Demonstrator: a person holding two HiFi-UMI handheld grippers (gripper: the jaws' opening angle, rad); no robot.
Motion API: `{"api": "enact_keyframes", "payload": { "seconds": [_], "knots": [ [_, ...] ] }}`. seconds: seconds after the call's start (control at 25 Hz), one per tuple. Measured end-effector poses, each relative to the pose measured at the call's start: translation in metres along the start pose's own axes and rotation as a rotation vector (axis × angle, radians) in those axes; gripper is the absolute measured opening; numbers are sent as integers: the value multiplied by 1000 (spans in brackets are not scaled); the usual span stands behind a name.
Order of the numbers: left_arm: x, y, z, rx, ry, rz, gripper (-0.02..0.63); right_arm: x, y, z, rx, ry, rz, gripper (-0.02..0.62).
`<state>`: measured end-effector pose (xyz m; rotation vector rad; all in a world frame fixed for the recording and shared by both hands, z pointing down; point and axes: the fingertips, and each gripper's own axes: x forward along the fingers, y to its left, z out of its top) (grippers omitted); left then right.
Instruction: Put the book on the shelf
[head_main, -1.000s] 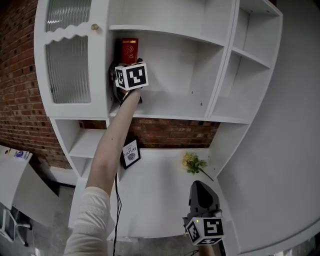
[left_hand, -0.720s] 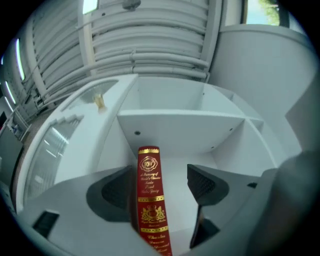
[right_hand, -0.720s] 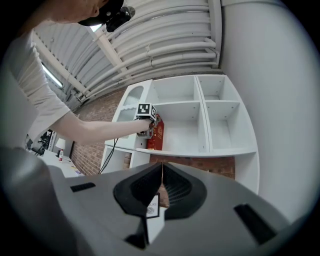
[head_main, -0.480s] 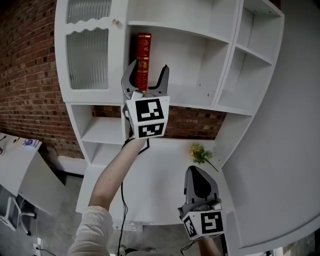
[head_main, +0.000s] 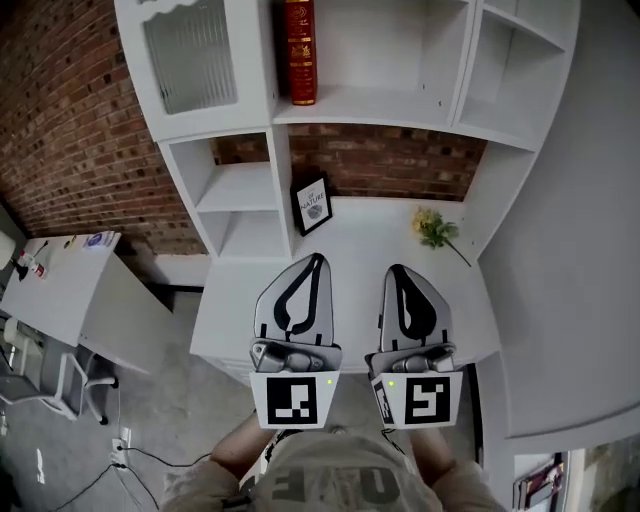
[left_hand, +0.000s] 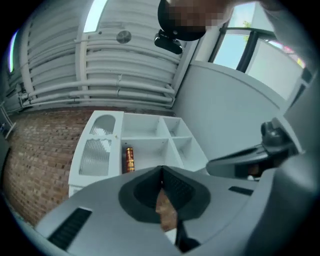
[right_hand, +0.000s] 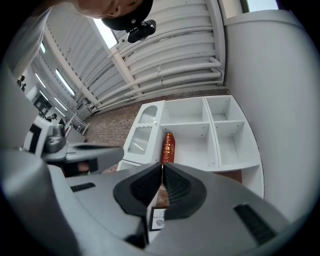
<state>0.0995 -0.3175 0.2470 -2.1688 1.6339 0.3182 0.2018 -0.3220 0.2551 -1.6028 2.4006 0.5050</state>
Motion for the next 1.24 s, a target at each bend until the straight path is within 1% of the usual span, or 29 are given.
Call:
{"api": "enact_keyframes", "payload": {
  "seconds": [0.08, 0.16, 0.32, 0.44, 0.52, 0.84, 1.0, 1.24],
  "knots": [
    [-23, -5, -26, -53, 56, -11, 12, -8, 6, -9, 26, -4, 25, 17],
    [-32, -8, -47, -72, 100, -29, 12, -13, 12, -22, 52, 5, 47, 17],
    [-42, -13, -69, -123, 132, -22, 12, -24, 26, -56, 60, 94, 65, 17],
    [-46, -24, -79, -157, 161, -35, 12, -30, 31, -66, 58, 122, 78, 17],
    [-47, -28, -91, -158, 200, -49, 12, -32, 29, -69, 58, 131, 74, 17],
    [-35, -26, -96, -125, 223, -46, 14, -34, 15, -74, 61, 144, 60, 17],
    [-34, -26, -102, -156, 242, -38, 14, -34, 8, -76, 37, 159, 45, 17],
    [-31, -30, -102, -173, 243, -31, 12, -29, 3, -73, 35, 155, 38, 17]
  ]
}}
